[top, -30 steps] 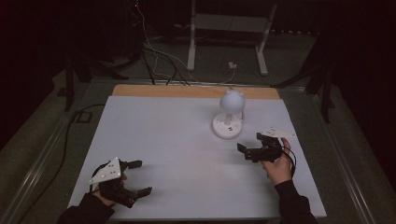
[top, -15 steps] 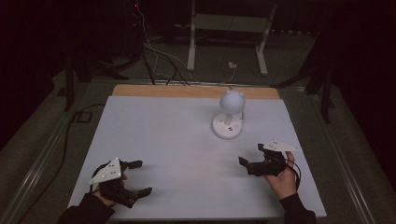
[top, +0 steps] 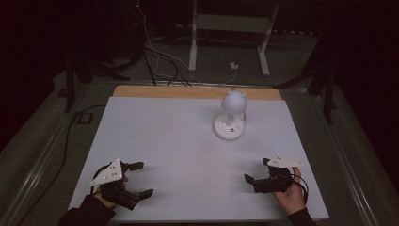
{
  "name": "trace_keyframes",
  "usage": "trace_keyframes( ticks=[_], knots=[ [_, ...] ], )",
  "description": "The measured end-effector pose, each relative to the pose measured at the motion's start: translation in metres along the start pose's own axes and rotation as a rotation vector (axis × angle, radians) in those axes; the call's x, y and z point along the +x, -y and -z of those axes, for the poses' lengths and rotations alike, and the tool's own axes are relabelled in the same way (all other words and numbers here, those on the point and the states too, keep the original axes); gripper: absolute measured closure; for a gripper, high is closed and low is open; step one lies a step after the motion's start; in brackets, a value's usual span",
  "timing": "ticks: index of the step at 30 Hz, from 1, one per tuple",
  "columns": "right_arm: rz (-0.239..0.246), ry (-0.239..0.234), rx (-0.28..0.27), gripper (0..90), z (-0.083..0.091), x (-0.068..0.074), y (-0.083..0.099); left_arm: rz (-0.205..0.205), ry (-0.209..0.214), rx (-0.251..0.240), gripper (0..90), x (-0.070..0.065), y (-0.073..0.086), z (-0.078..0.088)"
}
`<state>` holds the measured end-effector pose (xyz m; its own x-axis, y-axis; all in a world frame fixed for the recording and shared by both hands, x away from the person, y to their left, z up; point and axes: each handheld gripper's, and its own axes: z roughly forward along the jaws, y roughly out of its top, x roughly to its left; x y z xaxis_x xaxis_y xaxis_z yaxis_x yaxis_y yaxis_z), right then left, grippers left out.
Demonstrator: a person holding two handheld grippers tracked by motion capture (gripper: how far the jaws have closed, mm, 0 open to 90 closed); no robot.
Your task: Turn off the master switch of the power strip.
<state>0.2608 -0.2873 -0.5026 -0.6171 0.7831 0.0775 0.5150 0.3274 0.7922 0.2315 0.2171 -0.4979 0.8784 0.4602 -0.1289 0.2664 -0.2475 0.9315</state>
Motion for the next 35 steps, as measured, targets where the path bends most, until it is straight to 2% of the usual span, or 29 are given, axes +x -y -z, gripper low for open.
trace_keyframes(
  ticks=[8, 15, 16, 20, 25, 35],
  knots=[
    [0.021, 0.009, 0.025, 0.0, 0.005, 0.001, 0.013, 0.002, 0.0, 0.0, 0.3, 0.0, 0.0, 0.0],
    [0.011, 0.011, 0.028, 0.0, 0.013, -0.001, 0.025, 0.003, 0.001, 0.0, 0.3, 0.0, 0.0, 0.0],
    [-0.003, 0.005, 0.032, 0.0, 0.012, -0.003, 0.027, 0.003, 0.001, 0.0, 0.3, 0.0, 0.0, 0.0],
    [-0.007, 0.007, 0.049, 0.0, 0.01, -0.004, 0.027, 0.003, 0.002, 0.001, 0.3, 0.0, 0.0, 0.0],
    [-0.007, 0.005, 0.045, 0.0, 0.007, -0.006, 0.026, 0.004, 0.004, 0.001, 0.3, 0.0, 0.0, 0.0],
    [0.019, 0.005, 0.055, 0.0, 0.004, -0.003, 0.026, 0.005, 0.005, 0.005, 0.3, 0.0, 0.0, -0.001]
  ],
)
